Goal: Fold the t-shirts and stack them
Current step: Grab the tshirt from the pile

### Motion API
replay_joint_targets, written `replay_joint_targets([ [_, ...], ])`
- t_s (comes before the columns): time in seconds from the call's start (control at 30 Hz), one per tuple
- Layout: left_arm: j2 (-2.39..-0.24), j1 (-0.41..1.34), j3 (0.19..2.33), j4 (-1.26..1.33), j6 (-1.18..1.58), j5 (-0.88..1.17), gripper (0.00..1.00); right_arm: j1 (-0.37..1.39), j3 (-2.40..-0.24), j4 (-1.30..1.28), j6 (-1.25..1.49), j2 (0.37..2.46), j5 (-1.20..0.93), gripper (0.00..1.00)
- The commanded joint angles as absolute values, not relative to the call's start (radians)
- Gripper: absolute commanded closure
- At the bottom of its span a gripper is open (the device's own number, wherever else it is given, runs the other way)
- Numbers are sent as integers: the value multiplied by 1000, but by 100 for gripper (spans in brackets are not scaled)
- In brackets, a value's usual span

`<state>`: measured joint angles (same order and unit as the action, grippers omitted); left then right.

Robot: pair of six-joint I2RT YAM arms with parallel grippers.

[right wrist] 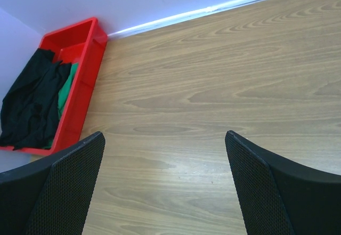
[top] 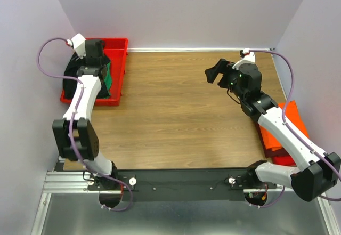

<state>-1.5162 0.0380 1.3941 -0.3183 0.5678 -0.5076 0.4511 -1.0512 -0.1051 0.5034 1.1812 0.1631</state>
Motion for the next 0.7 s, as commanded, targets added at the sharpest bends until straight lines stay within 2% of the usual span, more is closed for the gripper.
replay_joint_targets([
  [0.0,-1665,-75,1451,-468,672,-540,22,451,-1045,-92,485,1144,123,0],
  [0.17,-1811,-159,1476,-479,695,-489,25,453,-1043,-92,485,1138,107,0],
  [0.37,-1979,-179,1528,-480,703,-453,27,453,-1042,-91,489,1138,75,0],
  [0.5,-2040,-181,1532,-473,706,-416,33,453,-1042,-91,488,1143,58,0],
  [0.57,-2048,-183,1528,-454,700,-399,39,453,-1042,-91,488,1141,52,0],
  [0.67,-2045,-184,1528,-440,683,-377,59,453,-1042,-91,489,1144,46,0],
])
